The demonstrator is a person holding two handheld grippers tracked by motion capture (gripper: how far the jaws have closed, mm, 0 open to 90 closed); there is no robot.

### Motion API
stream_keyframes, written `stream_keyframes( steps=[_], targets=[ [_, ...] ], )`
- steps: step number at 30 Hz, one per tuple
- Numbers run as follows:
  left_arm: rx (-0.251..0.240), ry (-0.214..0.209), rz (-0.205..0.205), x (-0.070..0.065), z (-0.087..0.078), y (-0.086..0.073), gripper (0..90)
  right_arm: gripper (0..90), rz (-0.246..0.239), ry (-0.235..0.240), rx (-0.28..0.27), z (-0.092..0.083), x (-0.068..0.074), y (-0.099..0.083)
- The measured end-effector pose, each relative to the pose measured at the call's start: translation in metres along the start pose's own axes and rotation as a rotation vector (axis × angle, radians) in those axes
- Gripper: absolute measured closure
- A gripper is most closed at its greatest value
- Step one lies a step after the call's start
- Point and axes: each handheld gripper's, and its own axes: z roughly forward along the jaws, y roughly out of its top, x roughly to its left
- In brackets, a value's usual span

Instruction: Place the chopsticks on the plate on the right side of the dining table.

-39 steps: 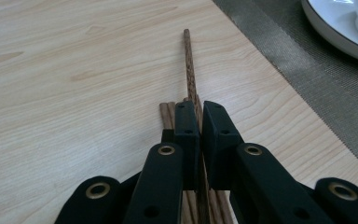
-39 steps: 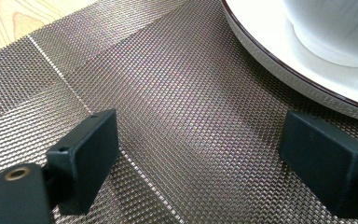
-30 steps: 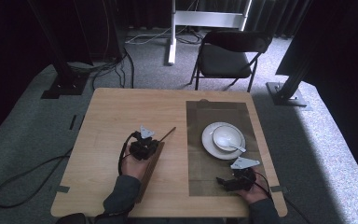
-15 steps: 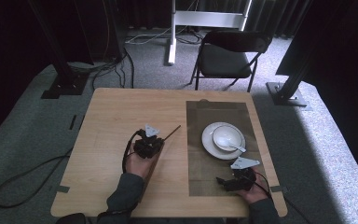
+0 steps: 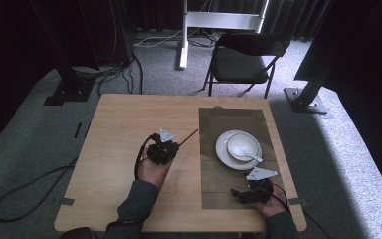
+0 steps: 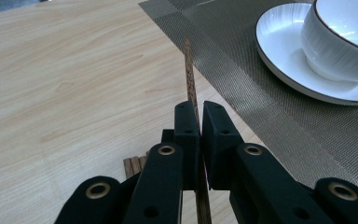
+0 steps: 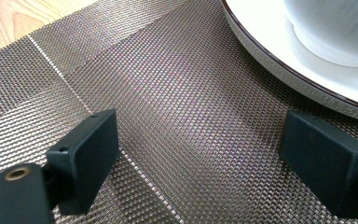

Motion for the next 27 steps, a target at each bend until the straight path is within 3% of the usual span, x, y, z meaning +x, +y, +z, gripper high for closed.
stream_keyframes(
  steps=[27],
  targets=[
    [-0.021, -0.018, 0.034, -0.011, 0.004, 0.018, 85.3, 11.3, 0.000, 0.000, 0.000, 0.000, 0.000, 0.000]
  ],
)
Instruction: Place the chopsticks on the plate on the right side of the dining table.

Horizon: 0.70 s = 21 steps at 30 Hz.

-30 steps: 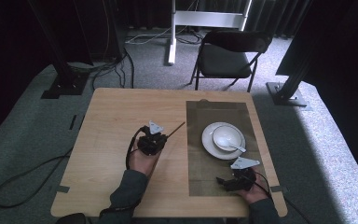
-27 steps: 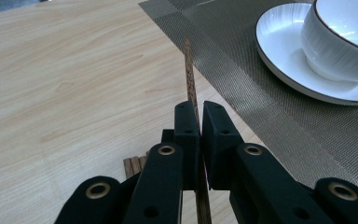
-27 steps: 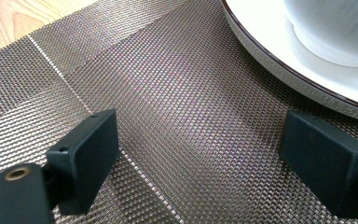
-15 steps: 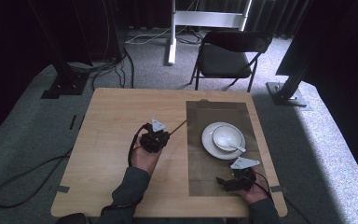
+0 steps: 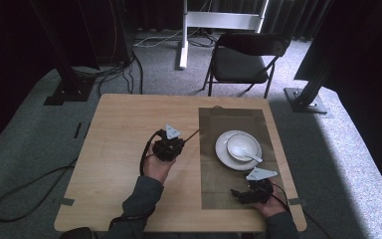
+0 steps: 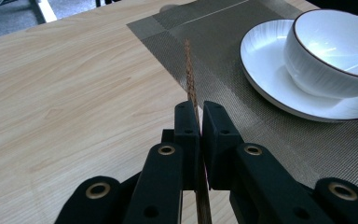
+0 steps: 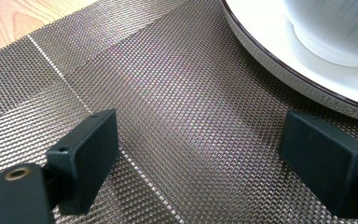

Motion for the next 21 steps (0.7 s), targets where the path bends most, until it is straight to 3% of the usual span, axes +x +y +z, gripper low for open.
stream_keyframes(
  steps=[21],
  targets=[
    [-0.016, -0.020, 0.036, -0.016, 0.009, 0.020, 85.3, 11.3, 0.000, 0.000, 0.000, 0.000, 0.000, 0.000]
  ],
)
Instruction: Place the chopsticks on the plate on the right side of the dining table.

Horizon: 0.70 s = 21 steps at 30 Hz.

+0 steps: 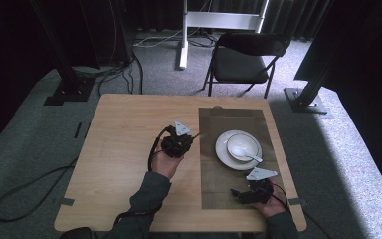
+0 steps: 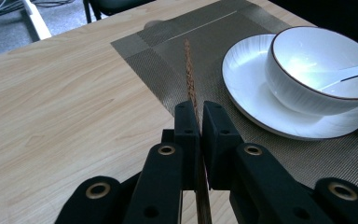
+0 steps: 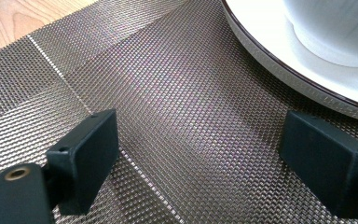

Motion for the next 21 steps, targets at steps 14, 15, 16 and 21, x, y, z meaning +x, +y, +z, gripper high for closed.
stream_keyframes(
  steps=[14, 15, 16, 21],
  targets=[
    [-0.006, 0.004, 0.033, -0.005, 0.005, 0.011, 85.3, 11.3, 0.001, 0.000, 0.000, 0.000, 0.000, 0.000],
    [-0.002, 0.003, 0.038, -0.005, 0.006, 0.012, 85.4, 11.3, 0.001, 0.000, 0.000, 0.000, 0.000, 0.000],
    [-0.005, 0.002, 0.035, -0.005, 0.006, 0.013, 85.4, 11.3, 0.001, 0.000, 0.000, 0.000, 0.000, 0.000],
    [-0.010, 0.000, 0.037, -0.007, 0.007, 0.015, 85.4, 11.3, 0.001, 0.000, 0.000, 0.000, 0.000, 0.000]
  ],
)
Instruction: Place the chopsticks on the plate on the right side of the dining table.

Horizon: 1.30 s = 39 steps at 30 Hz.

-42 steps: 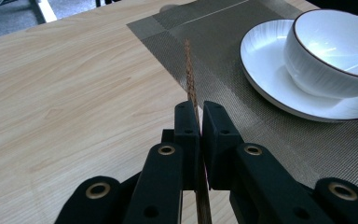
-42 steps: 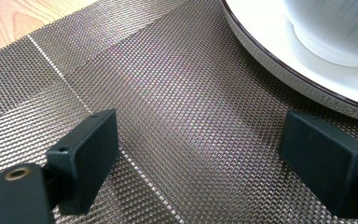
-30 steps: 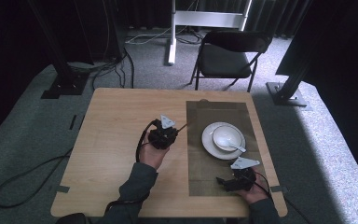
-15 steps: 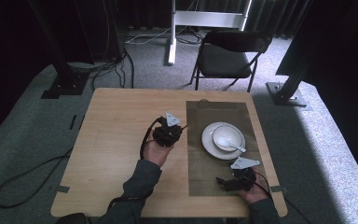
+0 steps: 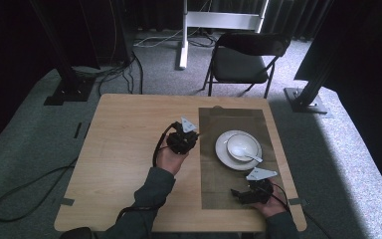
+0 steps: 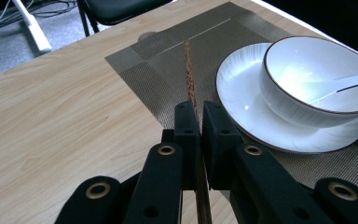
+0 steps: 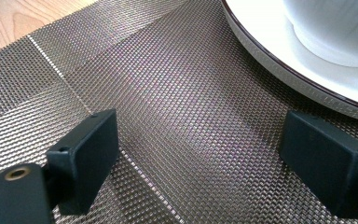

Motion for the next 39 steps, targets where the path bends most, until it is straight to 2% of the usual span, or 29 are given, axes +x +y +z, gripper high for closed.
stream_keyframes(
  steps=[13, 20, 32, 39],
  targets=[
    [-0.024, -0.006, -0.014, 0.000, -0.002, 0.009, 85.3, 11.3, 0.000, 0.000, 0.000, 0.000, 0.000, 0.000],
    [-0.031, -0.002, 0.005, 0.000, 0.000, 0.016, 85.3, 11.3, 0.000, 0.000, -0.001, 0.000, 0.000, 0.000],
    [-0.034, -0.019, 0.031, 0.000, 0.012, 0.024, 85.4, 11.3, 0.000, 0.001, -0.001, 0.000, 0.000, 0.000],
    [-0.043, -0.047, 0.020, 0.000, 0.015, 0.029, 85.3, 11.3, -0.001, 0.000, -0.001, 0.000, 0.000, 0.000]
  ],
)
